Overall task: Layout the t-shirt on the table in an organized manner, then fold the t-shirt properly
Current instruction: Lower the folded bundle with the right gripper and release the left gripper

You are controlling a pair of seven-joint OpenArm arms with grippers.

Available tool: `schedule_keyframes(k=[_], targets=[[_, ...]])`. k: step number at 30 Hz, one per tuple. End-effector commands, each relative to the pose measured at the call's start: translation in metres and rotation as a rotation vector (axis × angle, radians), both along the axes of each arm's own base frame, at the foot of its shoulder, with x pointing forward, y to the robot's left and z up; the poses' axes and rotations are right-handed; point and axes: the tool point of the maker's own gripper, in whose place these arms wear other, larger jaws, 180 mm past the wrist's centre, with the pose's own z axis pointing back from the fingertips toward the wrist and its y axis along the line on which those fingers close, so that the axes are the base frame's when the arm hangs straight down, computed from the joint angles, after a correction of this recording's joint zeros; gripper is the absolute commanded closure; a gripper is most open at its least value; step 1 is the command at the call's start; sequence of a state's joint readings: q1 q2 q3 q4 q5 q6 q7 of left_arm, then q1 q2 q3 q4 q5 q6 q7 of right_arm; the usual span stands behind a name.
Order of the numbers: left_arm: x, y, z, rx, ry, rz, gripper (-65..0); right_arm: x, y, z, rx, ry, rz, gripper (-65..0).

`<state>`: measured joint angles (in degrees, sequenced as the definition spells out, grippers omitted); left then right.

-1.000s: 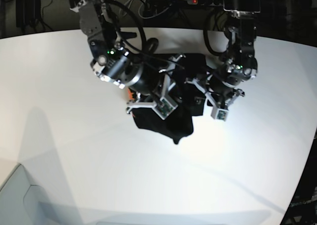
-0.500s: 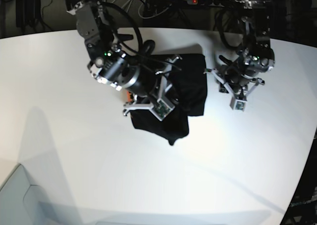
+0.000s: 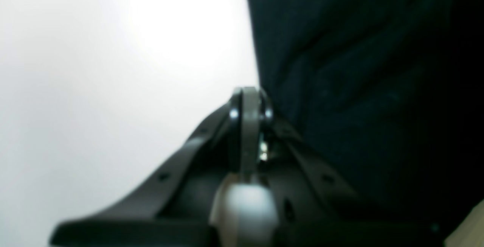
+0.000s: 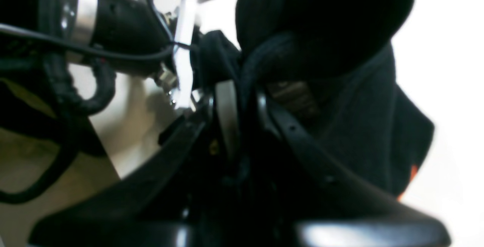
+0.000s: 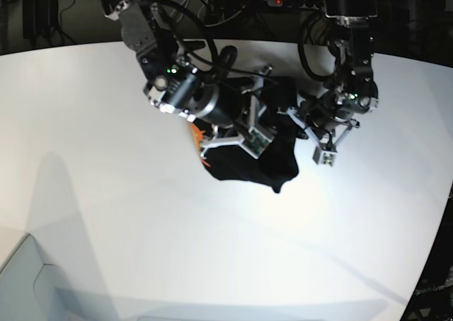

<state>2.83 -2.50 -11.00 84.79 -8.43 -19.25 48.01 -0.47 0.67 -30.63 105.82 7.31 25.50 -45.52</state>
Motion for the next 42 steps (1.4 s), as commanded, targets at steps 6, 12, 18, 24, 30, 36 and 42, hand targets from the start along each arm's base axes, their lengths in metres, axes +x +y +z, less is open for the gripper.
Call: schedule_keyframes(k=[6, 12, 18, 24, 30, 36, 42], targets=[[-0.006, 0.003, -0.004, 0.022, 0.04, -0.005, 0.0, 0.002, 0.019, -0.013, -0.007, 0.018, 0.062, 0.0], [0.0, 0.011, 0.011, 0.041, -0.006, 0.002, 0.0, 0.017, 0.014, -0.015, -0.038, 0.002, 0.058, 0.0], [0.003, 0.05, 0.037, 0.08, -0.079, 0.091, 0.0, 0.022, 0.004, -0.033, -0.089, 0.026, 0.058, 0.0], [0.0, 0.084, 0.057, 0.12, -0.13, 0.163, 0.0, 0.021, 0.004, -0.037, -0.096, 0.04, 0.059, -0.2], [-0.002, 0.095, 0.063, 0.15, -0.141, 0.166, 0.0, 0.019, 0.007, -0.035, -0.086, 0.04, 0.062, -20.0], [-0.005, 0.105, 0.063, 0.16, -0.139, 0.184, 0.0, 0.013, 0.018, 0.001, -0.007, -0.032, 0.066, -28.7], [-0.016, 0.133, 0.062, 0.178, -0.092, 0.264, -0.1, 0.021, 0.002, 0.029, 0.035, -0.099, 0.007, -28.7]])
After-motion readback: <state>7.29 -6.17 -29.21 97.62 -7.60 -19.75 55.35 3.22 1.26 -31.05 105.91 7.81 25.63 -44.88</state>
